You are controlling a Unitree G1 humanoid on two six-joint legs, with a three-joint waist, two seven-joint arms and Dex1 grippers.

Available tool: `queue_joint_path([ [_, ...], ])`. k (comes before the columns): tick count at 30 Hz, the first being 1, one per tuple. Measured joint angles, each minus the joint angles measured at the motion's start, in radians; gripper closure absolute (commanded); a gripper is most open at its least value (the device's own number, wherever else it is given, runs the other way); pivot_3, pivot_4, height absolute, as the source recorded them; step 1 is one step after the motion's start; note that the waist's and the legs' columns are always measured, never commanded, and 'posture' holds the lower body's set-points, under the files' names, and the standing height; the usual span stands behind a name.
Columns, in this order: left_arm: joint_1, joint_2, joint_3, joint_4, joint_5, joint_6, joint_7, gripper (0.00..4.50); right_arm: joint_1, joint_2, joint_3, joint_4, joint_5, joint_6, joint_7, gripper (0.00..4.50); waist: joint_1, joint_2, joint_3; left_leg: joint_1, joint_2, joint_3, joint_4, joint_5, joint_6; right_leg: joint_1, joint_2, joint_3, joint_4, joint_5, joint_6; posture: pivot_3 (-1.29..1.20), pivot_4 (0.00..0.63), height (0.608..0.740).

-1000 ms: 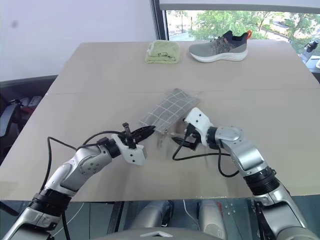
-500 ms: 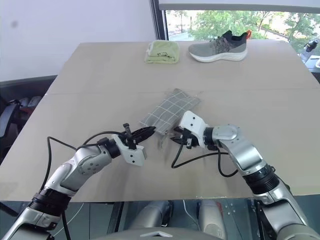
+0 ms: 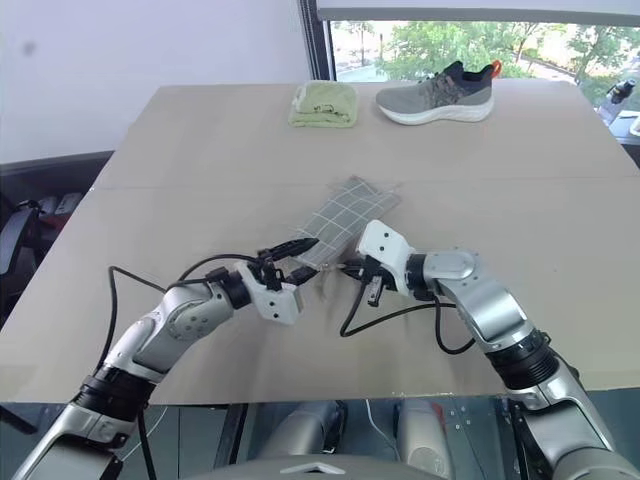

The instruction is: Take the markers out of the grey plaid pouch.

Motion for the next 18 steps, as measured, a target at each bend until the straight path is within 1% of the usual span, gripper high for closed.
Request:
queue_joint_path([
  [10,0.015,0.005,0.002,0.012,0.026,0.035,0.0,2.18,0.0,0.005,-0.013,-0.001,0.002,0.013,-0.009,4.5,0.0,0.0,0.0,0.0,0.0,0.0,0.001,0.0,0.0,0.0,0.0,0.0,0.0,0.0,0.0,0.0,0.15,0.74],
  [13,0.015,0.003,0.002,0.012,0.02,0.038,-0.004,2.98,-0.002,0.013,-0.014,-0.001,0.002,0.013,-0.013,4.5,0.001,0.0,0.0,0.0,0.0,0.0,0.001,0.0,0.0,0.0,0.0,0.0,0.0,0.0,0.0,0.0,0.15,0.74],
  [14,0.015,0.0,0.002,0.012,0.015,0.038,-0.007,3.36,-0.002,0.014,-0.014,-0.001,0.002,0.013,-0.014,4.5,0.0,0.0,0.0,0.0,0.0,0.0,0.001,0.0,0.0,0.0,0.0,0.0,0.0,0.0,0.0,0.0,0.15,0.74],
  [16,0.014,-0.004,0.002,0.012,0.007,0.041,-0.011,4.38,-0.002,0.019,-0.014,-0.001,0.002,0.014,-0.015,4.5,0.0,0.0,0.0,0.0,0.0,0.0,0.002,0.0,0.0,0.0,0.0,0.0,0.001,0.0,0.0,0.0,0.15,0.74],
  [18,0.008,-0.005,0.004,0.01,0.003,0.047,-0.01,4.45,-0.003,0.02,-0.014,-0.001,0.002,0.014,-0.016,4.5,0.001,0.0,0.0,0.0,0.0,0.0,0.002,0.0,0.0,0.0,0.0,0.0,0.001,0.0,0.0,0.0,0.15,0.74],
])
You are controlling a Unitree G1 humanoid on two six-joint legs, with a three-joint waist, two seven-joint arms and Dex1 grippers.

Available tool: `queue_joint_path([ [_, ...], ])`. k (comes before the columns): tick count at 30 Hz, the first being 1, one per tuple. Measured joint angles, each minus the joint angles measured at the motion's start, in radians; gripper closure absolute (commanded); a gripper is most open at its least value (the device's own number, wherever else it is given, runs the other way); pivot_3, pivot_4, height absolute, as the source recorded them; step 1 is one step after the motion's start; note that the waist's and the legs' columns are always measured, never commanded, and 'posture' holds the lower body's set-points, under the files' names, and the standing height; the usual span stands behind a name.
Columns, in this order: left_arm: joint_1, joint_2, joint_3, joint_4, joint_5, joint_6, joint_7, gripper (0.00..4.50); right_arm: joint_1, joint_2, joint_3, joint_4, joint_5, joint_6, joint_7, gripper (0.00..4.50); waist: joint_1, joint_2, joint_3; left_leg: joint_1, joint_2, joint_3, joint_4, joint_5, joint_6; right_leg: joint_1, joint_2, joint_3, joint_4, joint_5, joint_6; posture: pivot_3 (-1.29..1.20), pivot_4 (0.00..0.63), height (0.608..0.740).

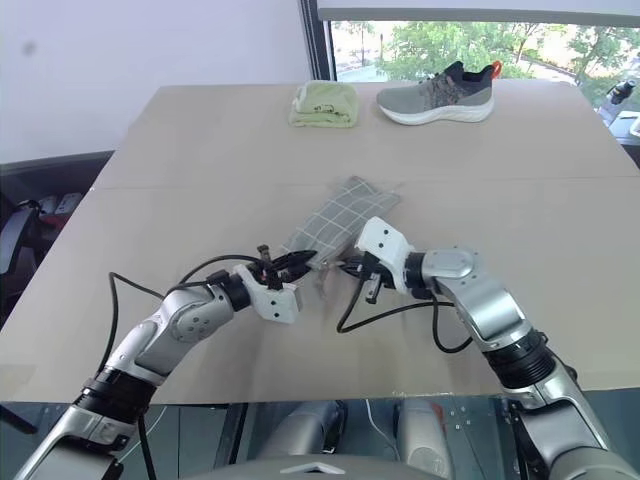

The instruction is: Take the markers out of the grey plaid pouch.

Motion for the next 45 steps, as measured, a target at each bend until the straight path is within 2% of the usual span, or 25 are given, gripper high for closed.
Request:
queue_joint_path([
  [8,-0.018,-0.008,-0.003,0.005,0.007,0.013,0.009,4.45,-0.019,0.002,-0.046,0.021,0.014,-0.007,-0.021,4.5,0.0,0.0,0.0,0.0,0.0,0.0,0.002,0.0,0.0,0.0,0.0,0.0,0.0,0.0,0.0,0.0,0.15,0.74],
  [11,-0.025,-0.018,-0.003,0.007,0.006,0.013,0.019,4.45,-0.066,0.0,-0.131,0.106,0.02,-0.028,-0.058,4.5,0.0,0.0,0.0,0.0,0.0,0.0,0.002,0.0,0.0,0.0,0.001,0.0,0.001,0.0,0.0,0.0,0.15,0.74],
  [15,-0.031,-0.029,-0.001,0.006,-0.012,0.013,0.037,4.45,-0.162,-0.023,-0.277,0.331,0.022,-0.05,-0.173,4.5,0.002,0.0,0.0,0.0,0.0,0.0,0.002,0.0,0.0,0.0,0.001,0.0,0.001,0.0,0.0,0.0,0.15,0.74],
  [21,-0.071,-0.056,-0.001,-0.006,-0.052,0.011,0.061,4.45,-0.252,-0.014,-0.32,0.478,0.062,-0.043,-0.251,4.5,-0.014,0.0,0.0,-0.001,0.001,0.002,0.002,0.0,0.0,0.0,0.0,0.002,0.001,0.0,0.0,0.0,0.15,0.74],
  [25,-0.071,-0.072,0.0,0.0,-0.121,0.012,0.053,4.45,-0.262,-0.016,-0.32,0.461,0.074,-0.027,-0.275,4.5,-0.024,0.0,0.0,-0.001,0.0,0.002,0.002,0.0,0.0,0.0,-0.001,0.002,0.0,0.0,0.0,0.0,0.15,0.74],
  [30,-0.06,-0.092,0.008,0.011,-0.233,0.037,0.01,4.45,-0.237,-0.094,-0.325,0.288,0.115,0.077,-0.226,4.5,-0.024,0.0,0.0,-0.002,0.0,0.001,0.002,0.0,0.0,0.0,-0.001,0.001,0.0,0.0,0.0,0.0,0.15,0.74],
  [39,-0.061,-0.1,0.033,0.031,-0.282,0.056,-0.02,4.45,-0.165,-0.161,-0.334,0.099,0.159,0.198,-0.171,4.5,-0.024,0.0,0.0,-0.001,0.0,0.001,0.003,0.0,0.0,0.0,-0.001,0.001,0.001,0.0,0.0,0.0,0.15,0.74],
  [45,-0.061,-0.109,0.033,0.031,-0.29,0.055,-0.038,4.45,-0.165,-0.143,-0.326,0.085,0.155,0.201,-0.182,4.5,-0.023,0.0,0.0,-0.001,0.0,0.001,0.003,0.0,0.0,0.0,-0.001,0.001,0.001,0.0,0.0,0.0,0.15,0.74],
])
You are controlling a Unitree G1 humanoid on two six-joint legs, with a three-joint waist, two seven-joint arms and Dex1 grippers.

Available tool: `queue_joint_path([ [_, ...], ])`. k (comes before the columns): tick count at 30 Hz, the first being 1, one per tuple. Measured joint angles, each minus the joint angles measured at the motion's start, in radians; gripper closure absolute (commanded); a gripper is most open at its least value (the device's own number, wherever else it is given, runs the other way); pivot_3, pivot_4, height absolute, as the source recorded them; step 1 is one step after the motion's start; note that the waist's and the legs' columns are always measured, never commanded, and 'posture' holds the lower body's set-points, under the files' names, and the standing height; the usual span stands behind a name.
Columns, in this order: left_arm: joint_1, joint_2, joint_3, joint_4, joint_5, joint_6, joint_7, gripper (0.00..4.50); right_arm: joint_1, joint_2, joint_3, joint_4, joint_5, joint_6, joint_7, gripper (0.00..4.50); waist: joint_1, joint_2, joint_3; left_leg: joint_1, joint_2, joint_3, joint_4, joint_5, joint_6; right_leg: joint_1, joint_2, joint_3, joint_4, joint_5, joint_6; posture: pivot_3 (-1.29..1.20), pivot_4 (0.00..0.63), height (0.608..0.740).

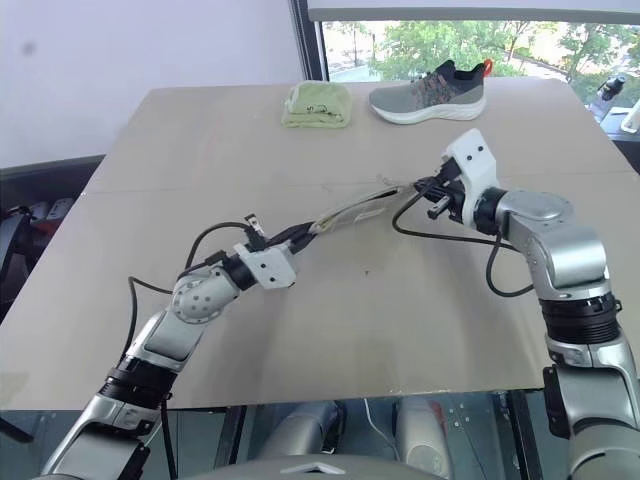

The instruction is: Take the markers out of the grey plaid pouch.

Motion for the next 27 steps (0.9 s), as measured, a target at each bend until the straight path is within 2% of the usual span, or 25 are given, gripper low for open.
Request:
queue_joint_path([
  [4,0.0,-0.001,0.0,0.0,0.0,0.0,-0.006,4.45,0.0,0.002,-0.005,0.049,-0.026,-0.005,-0.041,4.5,0.001,0.0,0.0,0.0,0.0,0.0,0.0,0.0,0.0,0.0,0.0,0.0,0.0,0.0,0.0,0.0,0.15,0.74],
  [8,0.002,-0.008,-0.001,-0.007,-0.002,-0.003,-0.018,4.45,-0.009,0.011,-0.043,0.255,-0.086,-0.04,-0.186,4.5,0.005,-0.001,0.0,0.0,0.0,0.0,0.0,0.0,0.0,0.0,0.0,0.0,0.0,0.0,0.0,0.0,0.15,0.74],
  [16,0.008,-0.012,0.002,-0.007,-0.002,-0.002,-0.022,4.45,-0.013,0.027,-0.064,0.23,-0.057,-0.048,-0.19,4.5,-0.004,0.0,0.0,0.0,0.0,0.001,0.0,0.0,0.0,0.0,0.0,0.001,0.0,0.0,0.0,0.0,0.15,0.74],
  [20,0.009,-0.011,0.012,-0.007,-0.011,0.004,-0.023,4.5,0.019,0.012,-0.071,0.1,0.04,-0.006,-0.067,3.2,-0.001,0.0,0.0,0.0,0.0,0.0,0.0,0.0,0.0,0.0,0.0,0.001,0.0,0.0,0.0,0.0,0.15,0.74],
  [23,0.009,-0.012,0.012,-0.006,-0.025,0.007,-0.025,4.5,0.027,0.001,-0.071,0.031,0.093,0.022,-0.008,1.77,0.0,0.0,0.0,0.0,0.0,0.0,0.0,0.0,0.0,0.0,0.0,0.0,0.0,0.0,0.0,0.0,0.15,0.74],
  [27,0.007,-0.016,0.012,-0.006,-0.041,0.015,-0.036,4.5,0.034,-0.009,-0.087,-0.039,0.189,0.075,0.051,1.77,0.001,0.0,0.0,0.0,0.0,0.0,0.0,0.0,0.0,0.0,0.0,0.0,0.0,0.0,0.0,0.0,0.15,0.74],
])
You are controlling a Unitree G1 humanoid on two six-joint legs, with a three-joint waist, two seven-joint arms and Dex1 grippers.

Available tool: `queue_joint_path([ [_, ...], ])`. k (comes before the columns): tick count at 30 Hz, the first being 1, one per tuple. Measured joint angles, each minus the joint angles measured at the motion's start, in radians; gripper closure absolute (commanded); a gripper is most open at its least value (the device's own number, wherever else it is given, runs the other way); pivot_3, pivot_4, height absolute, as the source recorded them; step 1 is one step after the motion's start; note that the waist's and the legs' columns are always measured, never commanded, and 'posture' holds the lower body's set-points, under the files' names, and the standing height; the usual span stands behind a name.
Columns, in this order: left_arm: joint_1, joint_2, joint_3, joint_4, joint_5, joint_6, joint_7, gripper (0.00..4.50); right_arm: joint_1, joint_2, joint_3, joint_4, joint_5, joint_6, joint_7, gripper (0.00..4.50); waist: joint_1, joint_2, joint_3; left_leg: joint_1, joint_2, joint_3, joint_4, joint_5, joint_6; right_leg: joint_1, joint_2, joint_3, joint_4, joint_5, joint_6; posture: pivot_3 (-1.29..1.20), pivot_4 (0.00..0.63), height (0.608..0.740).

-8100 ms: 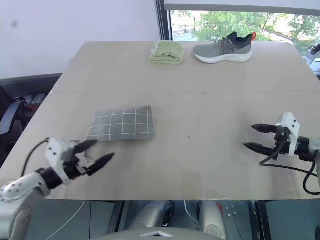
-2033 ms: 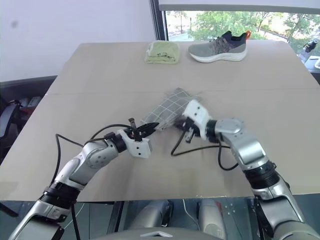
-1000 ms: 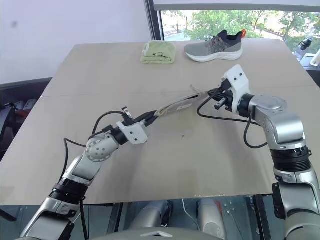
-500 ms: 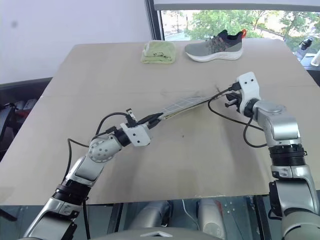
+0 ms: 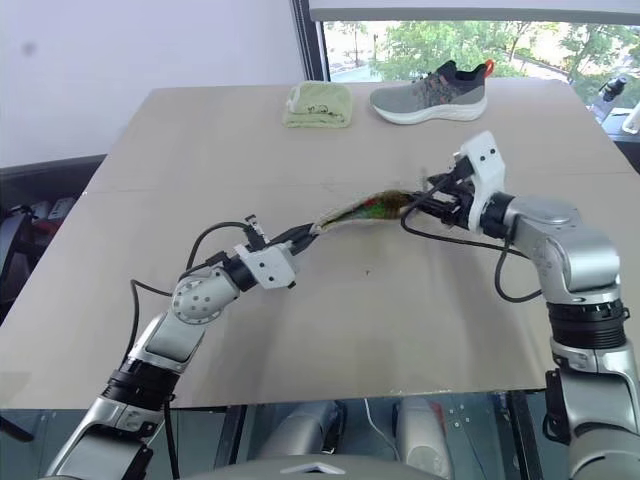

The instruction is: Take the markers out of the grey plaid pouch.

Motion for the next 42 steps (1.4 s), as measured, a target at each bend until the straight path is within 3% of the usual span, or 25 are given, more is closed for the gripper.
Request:
queue_joint_path([
  [5,-0.003,-0.016,0.0,0.0,-0.032,0.013,-0.02,4.5,0.003,0.01,-0.022,-0.082,0.096,0.018,0.041,1.77,0.0,0.0,0.0,0.0,0.0,0.0,0.0,0.0,0.0,0.0,0.0,0.0,0.0,0.0,0.0,0.0,0.15,0.74],
  [11,-0.011,-0.031,0.0,-0.001,-0.059,0.032,-0.048,4.5,0.035,0.015,0.063,-0.087,0.055,-0.02,0.05,4.44,0.0,0.0,0.0,0.0,0.0,0.0,0.0,0.0,0.0,0.0,0.0,0.0,0.0,0.0,0.0,0.0,0.15,0.74],
  [19,-0.018,-0.049,-0.003,-0.039,-0.097,0.052,-0.095,4.5,0.017,0.065,0.185,0.129,-0.141,-0.191,0.037,4.44,-0.002,0.0,0.0,0.0,0.0,0.0,0.001,0.0,0.0,0.0,0.0,0.0,0.0,0.0,0.0,0.0,0.15,0.74],
  [23,-0.018,-0.063,-0.01,-0.088,-0.151,0.1,-0.137,4.5,-0.014,0.032,0.236,0.158,-0.214,-0.244,0.081,4.44,-0.002,0.0,0.0,0.0,0.0,0.0,0.001,0.0,0.0,0.0,0.0,0.0,0.0,0.0,0.0,0.0,0.15,0.74],
  [26,-0.017,-0.076,-0.011,-0.136,-0.205,0.166,-0.168,4.5,-0.02,-0.04,0.295,0.14,-0.271,-0.276,0.146,3.7,0.001,0.0,0.0,0.0,0.0,0.0,0.001,0.0,0.0,0.0,0.0,-0.001,-0.001,0.0,0.0,0.0,0.15,0.74],
  [33,0.024,-0.112,-0.026,-0.201,-0.323,0.33,-0.241,4.5,-0.052,-0.132,0.387,0.02,-0.389,-0.284,0.225,0.31,-0.005,0.0,0.0,0.0,0.001,0.0,0.001,0.0,0.0,0.0,0.001,0.0,0.0,0.0,0.0,0.0,0.15,0.74],
  [42,0.042,-0.135,-0.03,-0.17,-0.374,0.379,-0.286,4.5,-0.081,-0.063,0.529,0.041,-0.545,-0.337,0.23,0.31,0.004,-0.001,0.0,0.0,0.0,0.0,0.002,0.0,0.0,0.001,0.0,-0.001,0.0,0.0,0.0,0.0,0.15,0.74],
])
